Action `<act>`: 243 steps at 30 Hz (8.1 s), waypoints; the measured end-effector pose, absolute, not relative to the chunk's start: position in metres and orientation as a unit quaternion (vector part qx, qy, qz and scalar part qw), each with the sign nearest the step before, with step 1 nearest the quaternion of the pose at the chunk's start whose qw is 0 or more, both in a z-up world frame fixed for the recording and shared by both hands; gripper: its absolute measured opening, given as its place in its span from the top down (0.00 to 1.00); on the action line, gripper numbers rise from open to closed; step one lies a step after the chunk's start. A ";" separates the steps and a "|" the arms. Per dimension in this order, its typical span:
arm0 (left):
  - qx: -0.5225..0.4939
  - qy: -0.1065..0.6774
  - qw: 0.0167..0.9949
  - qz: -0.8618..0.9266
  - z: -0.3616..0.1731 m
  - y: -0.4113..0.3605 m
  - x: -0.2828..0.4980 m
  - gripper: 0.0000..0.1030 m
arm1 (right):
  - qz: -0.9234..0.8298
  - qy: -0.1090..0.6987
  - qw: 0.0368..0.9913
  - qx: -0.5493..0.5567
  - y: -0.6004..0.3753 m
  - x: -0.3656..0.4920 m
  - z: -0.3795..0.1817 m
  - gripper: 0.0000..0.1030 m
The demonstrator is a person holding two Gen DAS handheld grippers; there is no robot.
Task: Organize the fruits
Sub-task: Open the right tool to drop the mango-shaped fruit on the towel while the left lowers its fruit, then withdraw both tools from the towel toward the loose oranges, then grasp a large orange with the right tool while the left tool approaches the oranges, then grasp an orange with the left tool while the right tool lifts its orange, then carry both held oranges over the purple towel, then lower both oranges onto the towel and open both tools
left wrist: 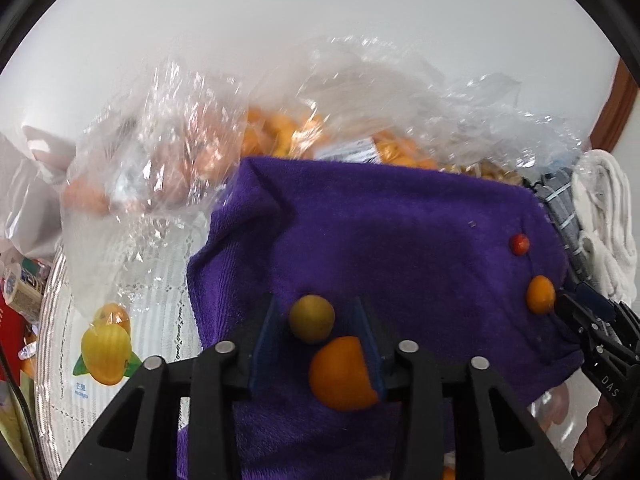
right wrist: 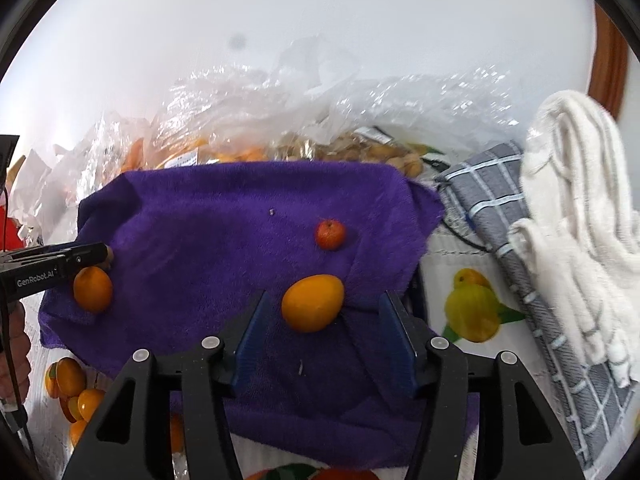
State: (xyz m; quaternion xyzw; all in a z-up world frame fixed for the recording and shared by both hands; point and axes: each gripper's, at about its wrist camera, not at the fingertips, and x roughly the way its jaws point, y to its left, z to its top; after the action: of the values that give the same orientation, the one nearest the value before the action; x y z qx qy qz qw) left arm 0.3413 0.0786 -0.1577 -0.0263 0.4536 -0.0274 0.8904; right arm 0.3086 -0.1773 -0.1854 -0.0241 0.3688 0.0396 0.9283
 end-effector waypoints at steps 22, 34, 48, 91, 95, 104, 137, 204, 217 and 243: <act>-0.018 0.390 0.920 -0.030 -0.104 0.102 0.243 0.54 | 0.012 0.351 0.936 -0.006 -0.195 0.219 -0.157 0.45; -0.041 0.434 0.900 0.001 -0.159 0.139 0.188 0.54 | 0.045 0.368 0.929 -0.006 -0.173 0.188 -0.179 0.47; -0.037 0.450 0.892 -0.009 -0.192 0.152 0.183 0.54 | 0.077 0.381 0.921 -0.019 -0.142 0.189 -0.190 0.47; -0.048 0.428 0.902 -0.039 -0.196 0.155 0.178 0.37 | 0.077 0.419 0.905 -0.004 -0.158 0.209 -0.217 0.61; -0.051 0.430 0.900 -0.044 -0.197 0.156 0.179 0.33 | 0.076 0.407 0.910 -0.001 -0.160 0.205 -0.220 0.60; -0.031 0.442 0.896 -0.029 -0.196 0.145 0.170 0.29 | 0.081 0.419 0.904 -0.027 -0.155 0.208 -0.232 0.59; -0.159 0.468 0.864 -0.094 -0.196 0.096 0.228 0.70 | 0.077 0.404 0.911 -0.014 -0.199 0.196 -0.204 0.60; -0.125 0.390 0.908 -0.086 -0.096 0.105 0.229 0.70 | 0.060 0.344 0.937 -0.002 -0.198 0.220 -0.125 0.60; -0.140 0.411 0.899 -0.062 -0.120 0.129 0.246 0.70 | 0.069 0.357 0.932 -0.006 -0.193 0.246 -0.144 0.60; -0.150 0.455 0.873 -0.095 -0.163 0.105 0.300 0.70 | 0.066 0.428 0.901 -0.037 -0.185 0.309 -0.215 0.60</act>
State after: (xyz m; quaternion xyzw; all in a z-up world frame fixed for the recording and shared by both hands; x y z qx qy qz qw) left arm 0.2995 0.1055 -0.1635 -0.1499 0.4551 -0.0948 0.8726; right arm 0.3087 -0.1853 -0.2149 -0.0367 0.4276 0.0663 0.9008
